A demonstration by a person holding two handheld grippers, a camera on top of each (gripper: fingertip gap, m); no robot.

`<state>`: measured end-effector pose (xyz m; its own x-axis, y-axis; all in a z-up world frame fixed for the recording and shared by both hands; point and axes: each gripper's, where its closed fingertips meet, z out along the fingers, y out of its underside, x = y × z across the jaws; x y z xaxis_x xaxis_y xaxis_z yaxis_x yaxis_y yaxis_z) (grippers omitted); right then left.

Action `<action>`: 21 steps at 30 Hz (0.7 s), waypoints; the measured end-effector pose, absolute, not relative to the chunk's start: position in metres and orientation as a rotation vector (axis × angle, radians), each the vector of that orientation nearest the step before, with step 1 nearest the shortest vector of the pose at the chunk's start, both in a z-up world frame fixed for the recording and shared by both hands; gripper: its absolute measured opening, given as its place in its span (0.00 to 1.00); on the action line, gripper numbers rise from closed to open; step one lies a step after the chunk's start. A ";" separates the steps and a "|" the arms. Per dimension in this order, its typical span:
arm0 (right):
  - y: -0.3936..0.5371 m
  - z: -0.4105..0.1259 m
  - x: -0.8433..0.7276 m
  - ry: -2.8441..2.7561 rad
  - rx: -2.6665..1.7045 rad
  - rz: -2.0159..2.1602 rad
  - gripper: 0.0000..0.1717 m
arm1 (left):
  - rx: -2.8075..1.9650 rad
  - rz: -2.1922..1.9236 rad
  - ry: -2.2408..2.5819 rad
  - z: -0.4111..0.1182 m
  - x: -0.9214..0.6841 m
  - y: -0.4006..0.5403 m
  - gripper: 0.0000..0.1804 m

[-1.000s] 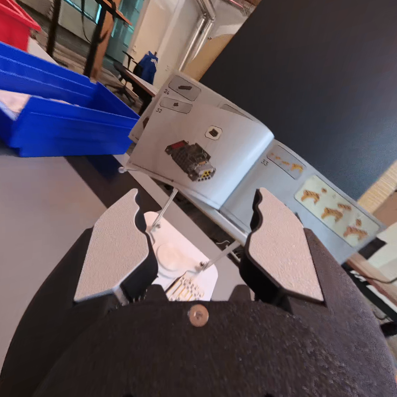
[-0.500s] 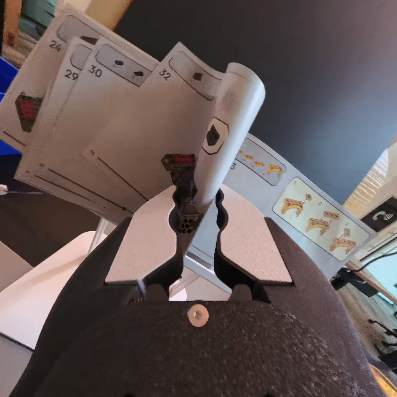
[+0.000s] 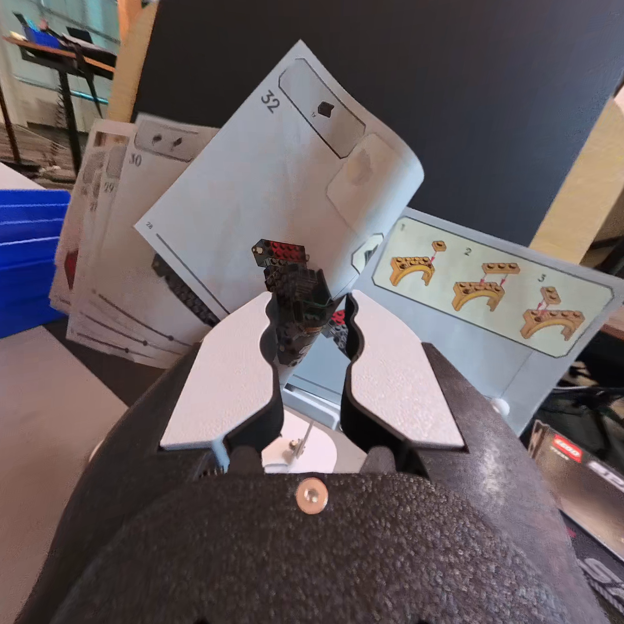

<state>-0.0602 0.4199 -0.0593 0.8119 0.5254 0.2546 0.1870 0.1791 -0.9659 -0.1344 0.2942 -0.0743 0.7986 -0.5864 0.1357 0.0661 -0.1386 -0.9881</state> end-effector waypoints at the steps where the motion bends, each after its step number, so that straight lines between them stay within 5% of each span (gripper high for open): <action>1: 0.421 -0.060 -0.056 -0.619 -1.403 0.289 0.21 | -1.628 -0.579 0.411 -0.074 -0.134 0.306 0.23; 10: 0.441 -0.075 -0.012 -0.532 -1.460 0.294 0.13 | -1.631 -0.497 0.543 -0.065 -0.083 0.363 0.25; 21: 0.436 -0.090 0.074 -0.220 -1.520 0.383 0.12 | -1.786 0.035 0.811 -0.092 -0.049 0.404 0.03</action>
<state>0.0743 0.4362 -0.0899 0.9212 0.3769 -0.0965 -0.1071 0.0071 -0.9942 -0.0488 0.4040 -0.0922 0.7638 -0.5029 -0.4047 -0.5363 -0.1455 -0.8314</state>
